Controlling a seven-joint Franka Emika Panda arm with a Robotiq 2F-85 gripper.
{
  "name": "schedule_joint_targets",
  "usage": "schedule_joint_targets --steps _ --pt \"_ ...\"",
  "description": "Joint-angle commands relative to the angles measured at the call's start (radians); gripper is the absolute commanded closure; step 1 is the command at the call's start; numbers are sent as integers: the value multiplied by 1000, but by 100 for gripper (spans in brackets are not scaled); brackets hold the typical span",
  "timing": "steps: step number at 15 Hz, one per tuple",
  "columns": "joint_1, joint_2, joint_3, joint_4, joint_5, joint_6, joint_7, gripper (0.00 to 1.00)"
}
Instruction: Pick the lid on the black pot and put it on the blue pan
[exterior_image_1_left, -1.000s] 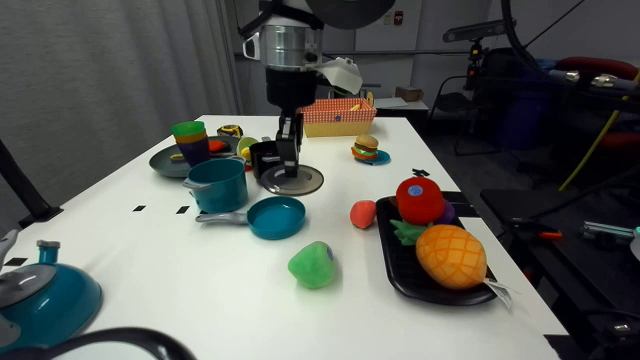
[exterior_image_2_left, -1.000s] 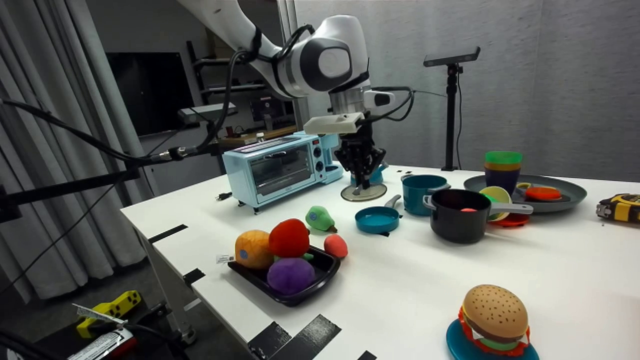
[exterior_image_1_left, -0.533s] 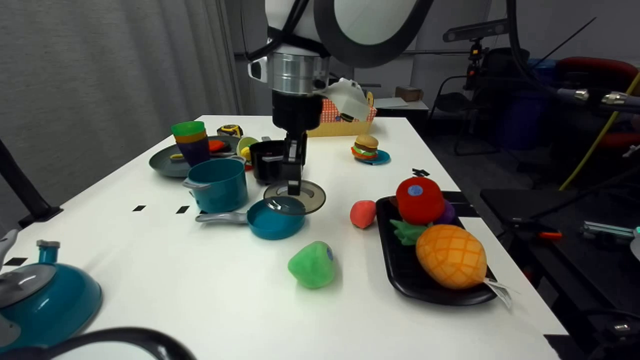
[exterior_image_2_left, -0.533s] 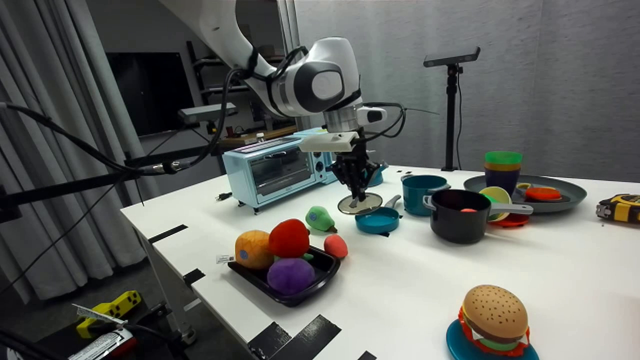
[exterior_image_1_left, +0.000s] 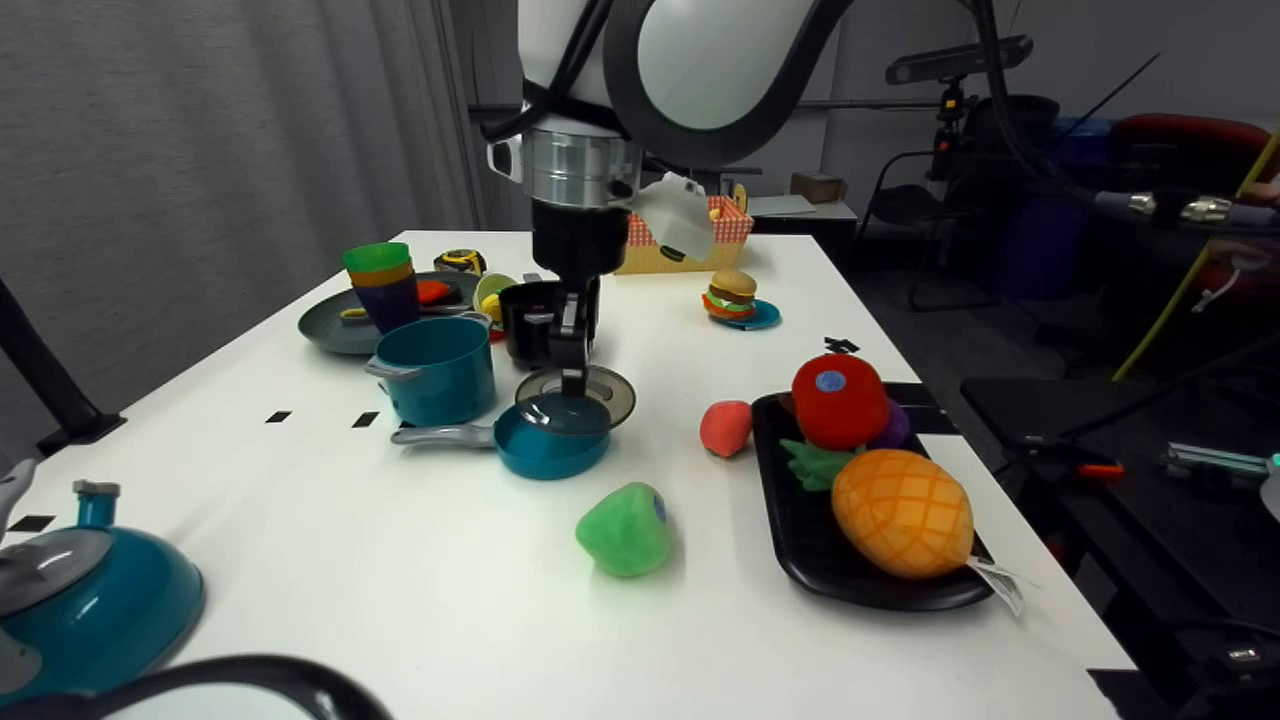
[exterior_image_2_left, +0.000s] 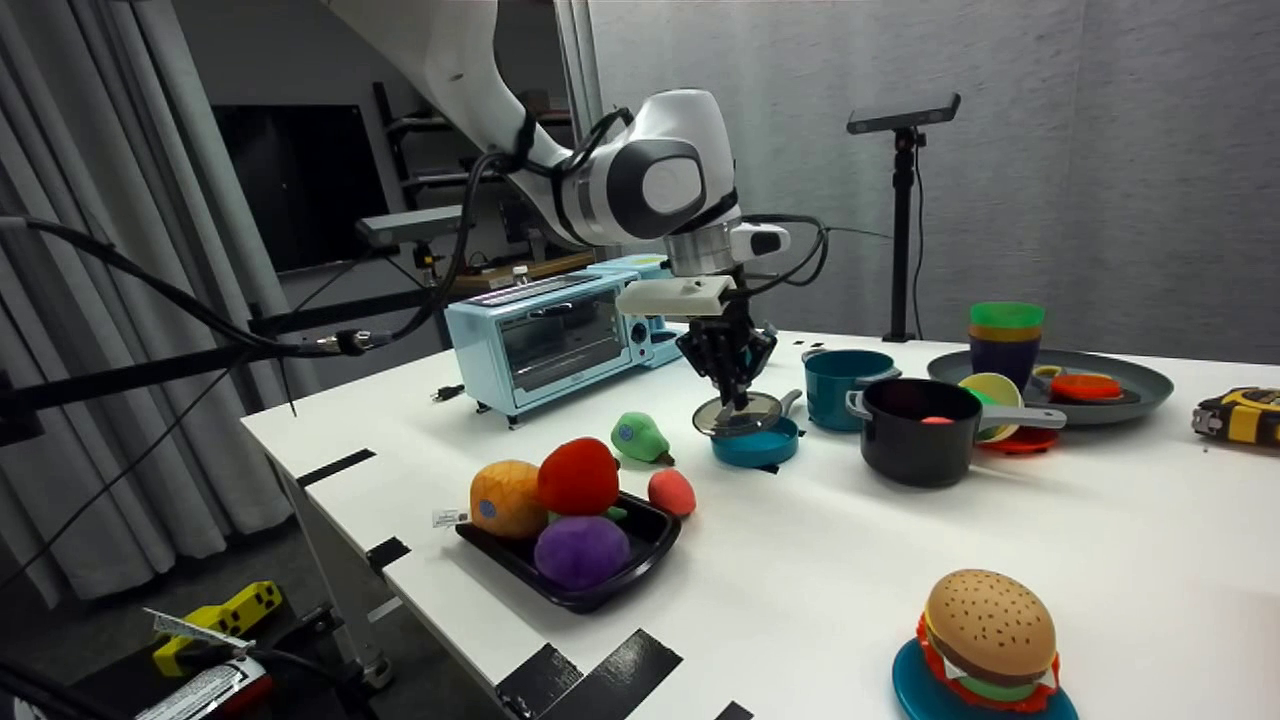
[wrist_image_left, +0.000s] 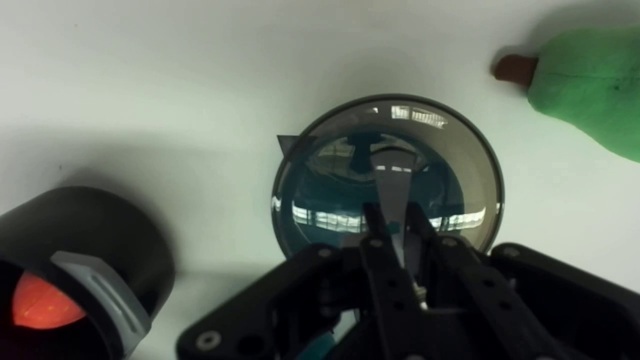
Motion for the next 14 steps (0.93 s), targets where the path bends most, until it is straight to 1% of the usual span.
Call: schedule_joint_targets --steps 1,8,10,14 --pt "-8 59 -5 80 -4 -3 -1 96" --pt "-12 116 -12 145 -3 5 2 96" --pt "-9 119 -14 143 -8 24 2 96" --pt "-12 115 -6 140 -3 18 -9 96"
